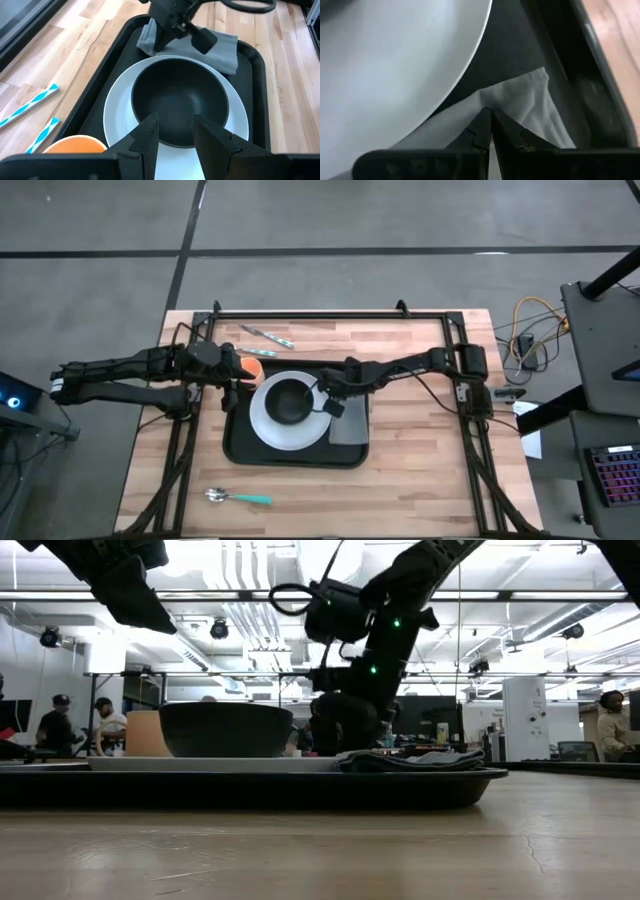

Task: Set up tray
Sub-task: Put the gray napkin on the black serving tray, then adjust the black serving tray

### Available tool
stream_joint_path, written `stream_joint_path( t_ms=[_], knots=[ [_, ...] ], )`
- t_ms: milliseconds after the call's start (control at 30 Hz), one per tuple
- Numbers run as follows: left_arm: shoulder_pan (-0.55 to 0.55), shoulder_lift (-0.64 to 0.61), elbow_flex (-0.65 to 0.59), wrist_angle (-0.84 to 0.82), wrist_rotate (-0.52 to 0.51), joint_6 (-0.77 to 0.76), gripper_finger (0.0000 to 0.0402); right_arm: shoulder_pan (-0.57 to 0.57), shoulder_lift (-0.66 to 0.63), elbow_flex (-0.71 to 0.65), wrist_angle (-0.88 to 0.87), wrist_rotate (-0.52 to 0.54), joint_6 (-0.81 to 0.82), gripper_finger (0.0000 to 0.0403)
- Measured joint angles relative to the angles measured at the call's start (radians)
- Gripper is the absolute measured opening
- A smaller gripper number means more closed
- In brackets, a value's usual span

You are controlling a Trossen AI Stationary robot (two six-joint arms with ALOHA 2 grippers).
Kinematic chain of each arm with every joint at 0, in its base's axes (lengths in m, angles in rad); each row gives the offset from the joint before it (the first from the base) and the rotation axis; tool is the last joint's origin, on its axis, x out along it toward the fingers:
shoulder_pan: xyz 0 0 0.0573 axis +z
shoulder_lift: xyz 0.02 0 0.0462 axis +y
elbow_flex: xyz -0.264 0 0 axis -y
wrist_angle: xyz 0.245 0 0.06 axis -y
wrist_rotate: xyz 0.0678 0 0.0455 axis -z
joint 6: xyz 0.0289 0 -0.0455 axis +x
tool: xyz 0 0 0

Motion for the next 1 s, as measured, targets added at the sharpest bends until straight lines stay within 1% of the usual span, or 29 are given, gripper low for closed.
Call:
stream_joint_path(
  t_ms=[333, 533, 667, 867, 933, 1000],
  knots=[
    [0.0, 0.0, 0.0, 0.0, 0.0, 0.0, 0.0101, -0.023, -0.002, -0.016, 0.014, -0.018, 0.002, 0.0008],
    [0.0, 0.0, 0.0, 0.0, 0.007, -0.004, 0.0101, 0.026, -0.078, -0.015, -0.022, -0.02, 0.041, 0.0008],
    [0.0, 0.0, 0.0, 0.0, 0.008, -0.003, 0.0101, 0.112, -0.126, -0.016, -0.11, -0.018, 0.146, 0.0008],
    [0.0, 0.0, 0.0, -0.001, 0.008, -0.004, 0.0101, 0.332, -0.141, -0.017, -0.247, -0.017, 0.362, 0.0008],
    [0.0, 0.0, 0.0, -0.001, 0.008, -0.004, 0.0101, 0.389, -0.142, -0.017, -0.262, 0.015, 0.394, 0.0008],
    [0.0, 0.0, 0.0, 0.0, 0.008, -0.003, 0.0101, 0.416, -0.142, -0.016, -0.255, 0.03, 0.41, 0.0008]
  ],
)
